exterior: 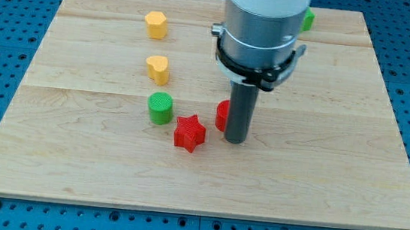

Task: Move the red star closer to the green circle

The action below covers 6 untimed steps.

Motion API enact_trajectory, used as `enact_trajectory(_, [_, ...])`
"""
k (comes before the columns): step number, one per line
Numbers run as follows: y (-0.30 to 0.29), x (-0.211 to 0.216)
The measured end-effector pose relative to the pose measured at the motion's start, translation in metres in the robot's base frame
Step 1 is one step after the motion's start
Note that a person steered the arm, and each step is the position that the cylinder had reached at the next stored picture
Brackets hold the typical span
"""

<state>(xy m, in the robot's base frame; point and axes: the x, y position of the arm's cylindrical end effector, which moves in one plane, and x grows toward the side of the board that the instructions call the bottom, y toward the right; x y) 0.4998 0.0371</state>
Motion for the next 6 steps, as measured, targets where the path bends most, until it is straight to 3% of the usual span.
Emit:
enact_trajectory(4, [-0.004, -0.006])
enact_trajectory(6, [-0.013, 0.027])
